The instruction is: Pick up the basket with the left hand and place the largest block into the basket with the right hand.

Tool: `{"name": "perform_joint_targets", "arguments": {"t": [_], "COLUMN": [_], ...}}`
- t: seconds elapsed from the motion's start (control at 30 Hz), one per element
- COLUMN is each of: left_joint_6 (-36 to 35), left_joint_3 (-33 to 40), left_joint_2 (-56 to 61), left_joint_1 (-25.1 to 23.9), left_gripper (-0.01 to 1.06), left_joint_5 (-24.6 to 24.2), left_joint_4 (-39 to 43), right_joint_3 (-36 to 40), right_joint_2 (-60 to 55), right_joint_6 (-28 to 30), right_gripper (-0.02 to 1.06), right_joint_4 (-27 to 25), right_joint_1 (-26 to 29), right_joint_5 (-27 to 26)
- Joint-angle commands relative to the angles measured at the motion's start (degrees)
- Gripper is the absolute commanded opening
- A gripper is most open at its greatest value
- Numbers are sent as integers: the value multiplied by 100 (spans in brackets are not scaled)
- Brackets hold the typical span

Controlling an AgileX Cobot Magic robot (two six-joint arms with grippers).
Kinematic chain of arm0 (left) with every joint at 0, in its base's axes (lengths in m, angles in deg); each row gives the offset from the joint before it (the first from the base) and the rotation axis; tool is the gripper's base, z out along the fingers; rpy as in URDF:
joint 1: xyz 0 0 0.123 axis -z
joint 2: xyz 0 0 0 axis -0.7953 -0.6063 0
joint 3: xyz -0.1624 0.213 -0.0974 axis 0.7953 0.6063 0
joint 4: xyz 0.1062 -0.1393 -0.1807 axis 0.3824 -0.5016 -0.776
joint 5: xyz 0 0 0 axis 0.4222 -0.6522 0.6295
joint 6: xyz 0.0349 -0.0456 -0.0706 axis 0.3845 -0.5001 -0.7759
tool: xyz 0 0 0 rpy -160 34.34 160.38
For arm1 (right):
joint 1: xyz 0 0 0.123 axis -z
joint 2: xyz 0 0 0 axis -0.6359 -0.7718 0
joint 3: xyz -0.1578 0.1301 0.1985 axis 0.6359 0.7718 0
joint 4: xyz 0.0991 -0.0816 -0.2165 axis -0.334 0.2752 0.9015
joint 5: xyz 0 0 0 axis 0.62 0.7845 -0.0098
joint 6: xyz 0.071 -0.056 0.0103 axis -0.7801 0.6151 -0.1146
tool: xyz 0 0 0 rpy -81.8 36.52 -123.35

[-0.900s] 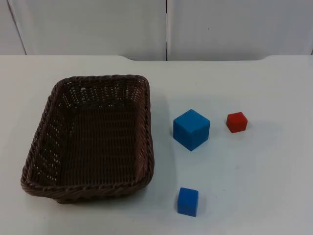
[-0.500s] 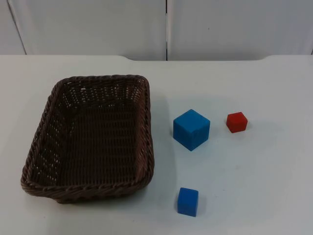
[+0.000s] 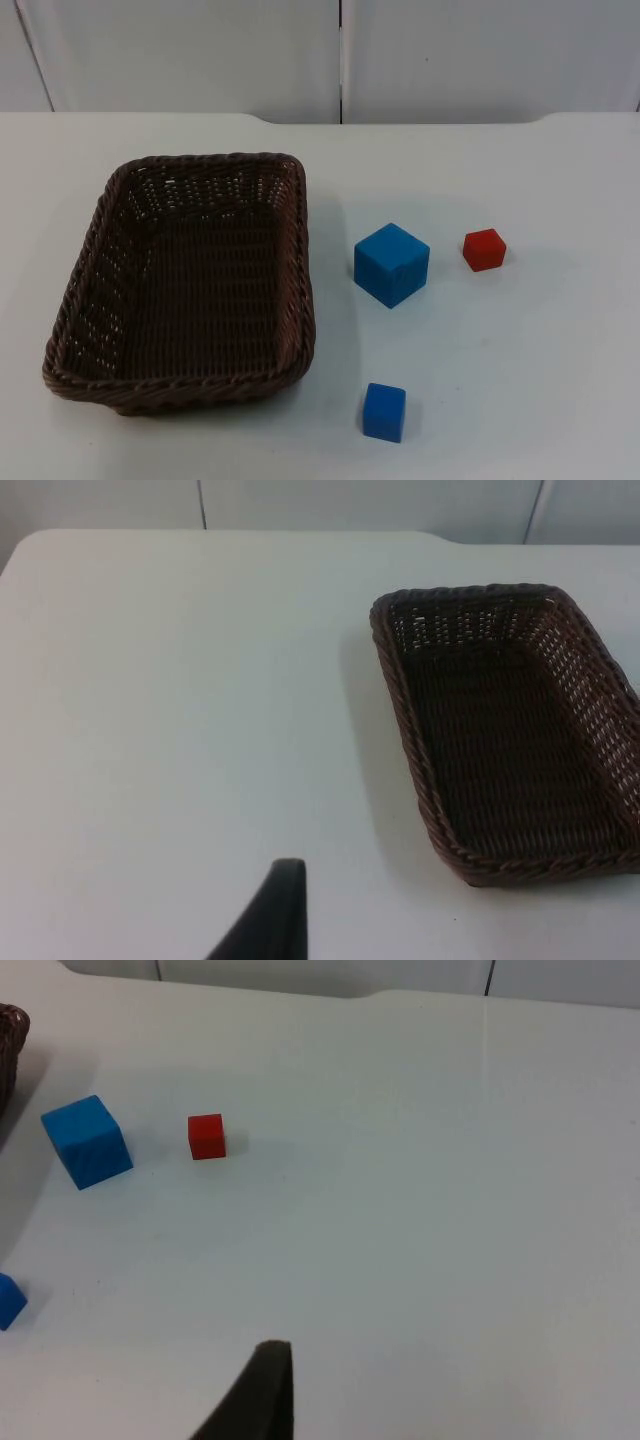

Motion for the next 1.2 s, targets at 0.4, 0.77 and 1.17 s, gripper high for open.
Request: {"name": "perform_joint_targets", "arguments": {"t": [0.4, 0.77, 1.17], "left_joint_6": [16, 191, 653], "left_joint_3": [-24, -24, -24], "left_joint_2": [-339, -987, -2243], "left_joint_1": [-7, 14, 36], "left_gripper": [105, 105, 105], "left_joint_5": [157, 582, 1210], "left_joint_4": [-83, -83, -547], "right_joint_3": [12, 12, 12], "right_joint_2": [20, 20, 20], "right_joint_6": [43, 43, 43], "right_gripper": [105, 105, 105], "right_joint_4": [31, 31, 31], "right_joint_1": [32, 32, 32], "right_joint_5": [-43, -43, -43]}}
